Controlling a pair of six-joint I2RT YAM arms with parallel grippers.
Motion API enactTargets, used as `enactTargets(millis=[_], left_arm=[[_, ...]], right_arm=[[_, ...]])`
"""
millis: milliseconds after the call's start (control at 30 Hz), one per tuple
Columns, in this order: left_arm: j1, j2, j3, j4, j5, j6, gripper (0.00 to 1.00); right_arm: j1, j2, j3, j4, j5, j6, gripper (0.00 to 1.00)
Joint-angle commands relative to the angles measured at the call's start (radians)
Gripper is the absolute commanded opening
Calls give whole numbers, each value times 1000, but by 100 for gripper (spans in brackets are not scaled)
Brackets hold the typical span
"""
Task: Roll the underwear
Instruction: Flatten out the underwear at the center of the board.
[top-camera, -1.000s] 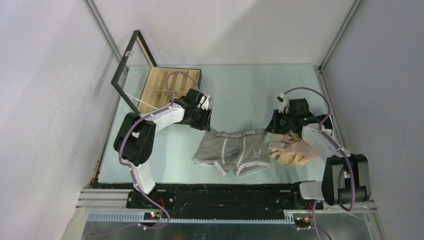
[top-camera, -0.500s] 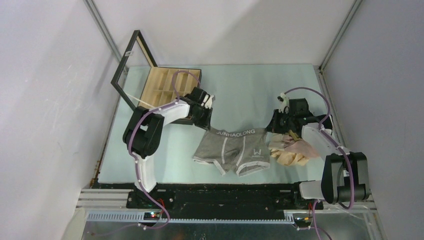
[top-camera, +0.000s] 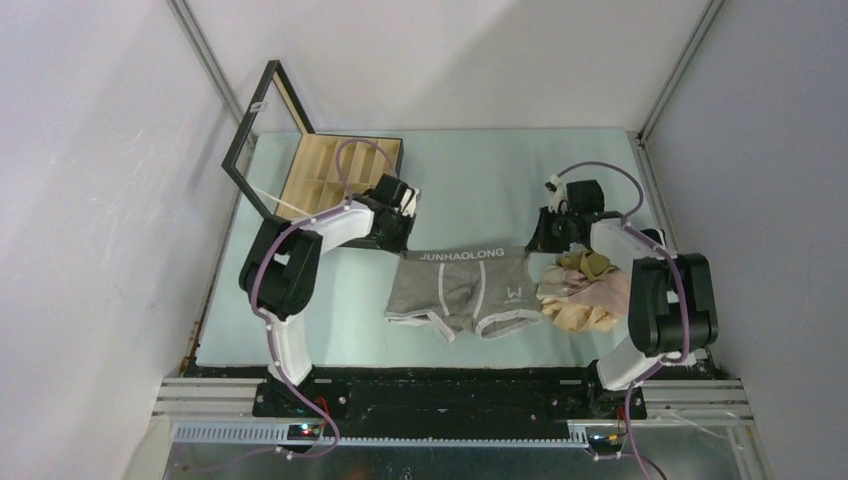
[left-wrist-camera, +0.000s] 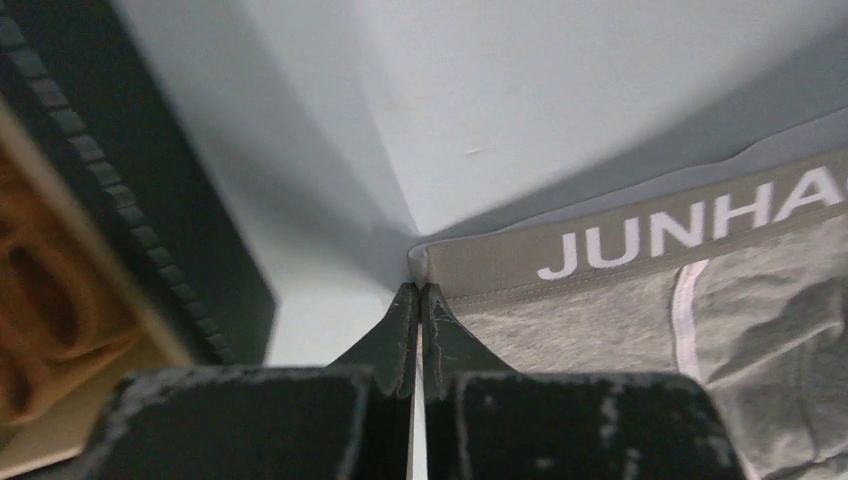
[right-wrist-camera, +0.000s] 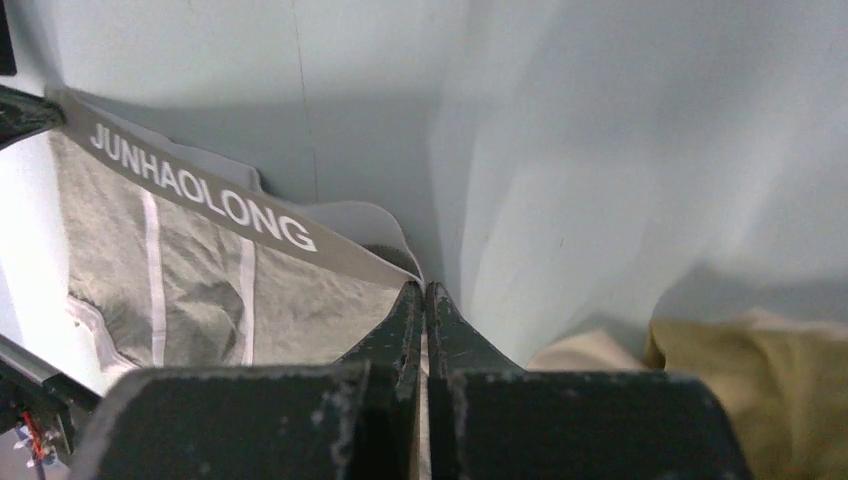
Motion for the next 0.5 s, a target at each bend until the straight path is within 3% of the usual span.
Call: enactTargets(millis=[0,100,267,367,467], left_arm=[[34,-61,-27,5,-195,51,0],[37,-60,-17,-1,-232,54,0],[36,-67,-9,-5,-250,40,1],[37,-89,20,-20,-249,44,18],[37,-144,54,-54,-268,55,33]], right_arm=[[2,89,88,43,29,-44,0],[6,150,134,57,56,-48,0],[10,221,226,61,61,-53,22],[19,222,263,66,82,-48,36],[16,159,292,67,94,-43,41]])
